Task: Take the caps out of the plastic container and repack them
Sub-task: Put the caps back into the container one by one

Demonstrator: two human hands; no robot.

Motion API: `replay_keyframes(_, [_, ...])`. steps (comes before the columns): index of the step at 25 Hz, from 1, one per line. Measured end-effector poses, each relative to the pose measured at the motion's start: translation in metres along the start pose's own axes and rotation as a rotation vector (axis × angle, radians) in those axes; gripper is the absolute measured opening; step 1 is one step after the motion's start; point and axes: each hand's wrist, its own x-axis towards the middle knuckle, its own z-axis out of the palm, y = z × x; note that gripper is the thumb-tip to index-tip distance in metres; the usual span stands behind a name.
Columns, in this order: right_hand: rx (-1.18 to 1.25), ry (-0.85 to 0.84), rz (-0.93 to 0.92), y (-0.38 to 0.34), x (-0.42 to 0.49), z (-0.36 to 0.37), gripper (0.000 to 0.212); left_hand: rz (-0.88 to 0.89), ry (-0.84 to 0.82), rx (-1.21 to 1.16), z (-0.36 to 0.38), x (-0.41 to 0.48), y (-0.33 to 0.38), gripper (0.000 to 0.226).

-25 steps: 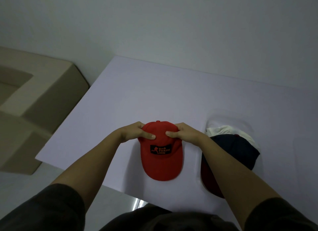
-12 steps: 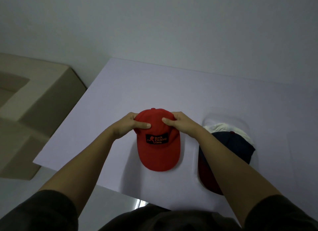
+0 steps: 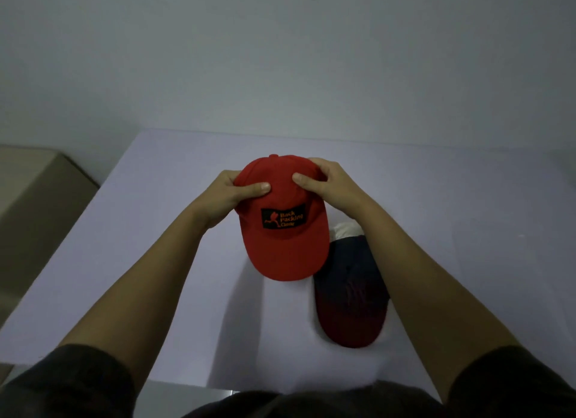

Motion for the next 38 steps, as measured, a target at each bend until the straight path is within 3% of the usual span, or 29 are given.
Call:
replay_keyframes(8, [-0.15,0.264,-0.055,0.01,-0.021,-0.07,0.03,0.1,-0.092,0.125,0.055,0.059,0.036,0.012])
replay_keyframes(11, [-0.213,0.389,-0.081,0.011,-0.021,-0.092,0.052,0.167,-0.073,0.167,0.066,0.082,0.049,0.011])
replay_keyframes(14, [-0.172,0.477,0.102,0.043,-0.036,-0.102,0.069,0.202,-0.014,0.157,0.075,0.1,0.051,0.009])
replay_keyframes(16, [-0.203,0.421,0.253,0.076,-0.058,-0.1,0.073,0.205,0.0,0.146,0.082,0.111,0.046,0.009])
replay_keyframes(19, [-0.255,0.15,0.415,0.113,-0.091,-0.092,0.091,0.188,-0.03,0.16,0.093,0.124,0.038,0.009])
replay_keyframes(22, [-0.387,-0.029,0.428,0.128,-0.101,-0.087,0.101,0.156,-0.076,0.186,0.103,0.131,0.029,0.01])
replay_keyframes(31, [-0.438,0.002,0.335,0.143,-0.105,-0.085,0.107,0.146,-0.098,0.206,0.116,0.146,0.022,0.029])
replay_keyframes(38, [-0.437,0.021,0.29,0.141,-0.109,-0.082,0.102,-0.005,-0.258,0.244,0.125,0.143,0.008,0.022])
